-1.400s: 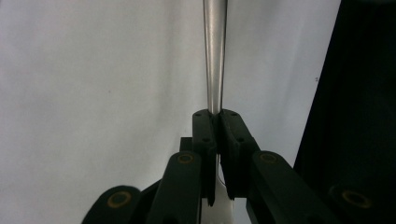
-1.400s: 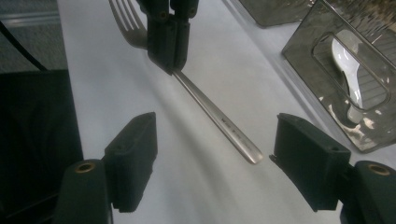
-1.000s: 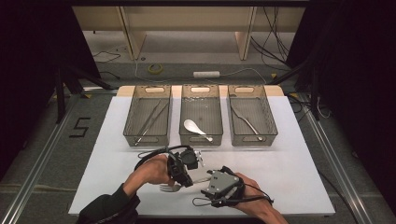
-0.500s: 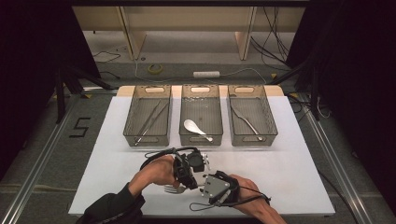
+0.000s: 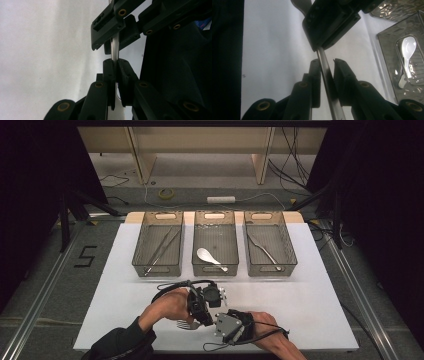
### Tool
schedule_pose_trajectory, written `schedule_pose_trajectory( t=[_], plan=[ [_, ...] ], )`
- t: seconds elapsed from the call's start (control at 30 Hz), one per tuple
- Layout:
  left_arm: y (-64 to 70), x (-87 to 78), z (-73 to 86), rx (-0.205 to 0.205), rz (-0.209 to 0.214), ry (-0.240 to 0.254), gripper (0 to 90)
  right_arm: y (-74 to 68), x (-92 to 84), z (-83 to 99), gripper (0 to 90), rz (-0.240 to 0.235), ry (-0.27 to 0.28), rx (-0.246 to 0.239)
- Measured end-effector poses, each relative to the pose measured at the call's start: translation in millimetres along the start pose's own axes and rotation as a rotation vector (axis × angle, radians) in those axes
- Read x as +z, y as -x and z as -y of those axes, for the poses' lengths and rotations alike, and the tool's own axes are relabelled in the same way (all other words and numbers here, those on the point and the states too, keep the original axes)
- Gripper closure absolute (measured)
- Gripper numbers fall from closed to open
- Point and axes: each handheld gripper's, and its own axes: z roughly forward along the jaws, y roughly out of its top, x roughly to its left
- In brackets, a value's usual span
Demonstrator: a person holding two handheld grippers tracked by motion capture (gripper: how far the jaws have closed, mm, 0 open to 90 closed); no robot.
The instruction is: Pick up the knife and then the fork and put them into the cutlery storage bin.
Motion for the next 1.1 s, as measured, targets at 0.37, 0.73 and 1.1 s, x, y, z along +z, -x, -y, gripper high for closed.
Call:
schedule_pose_trajectory(
  t=[0.37, 0.73, 1.1],
  plan=[
    [4.8, -2.0, -0.8, 0.024, 0.001, 0.017, 85.1, -1.7, -3.6, 0.7, 87.6, -0.059, -0.013, -0.094],
    [-2.7, -10.4, 4.1, -0.046, -0.087, 0.11, 61.4, 6.9, -8.5, 10.0, 87.9, -0.06, -0.025, -0.052],
    [-18.4, -32.1, 25.7, -0.181, -0.193, 0.334, 35.2, 21.8, -11.5, 32.0, 87.8, -0.024, -0.087, 0.016]
  ],
)
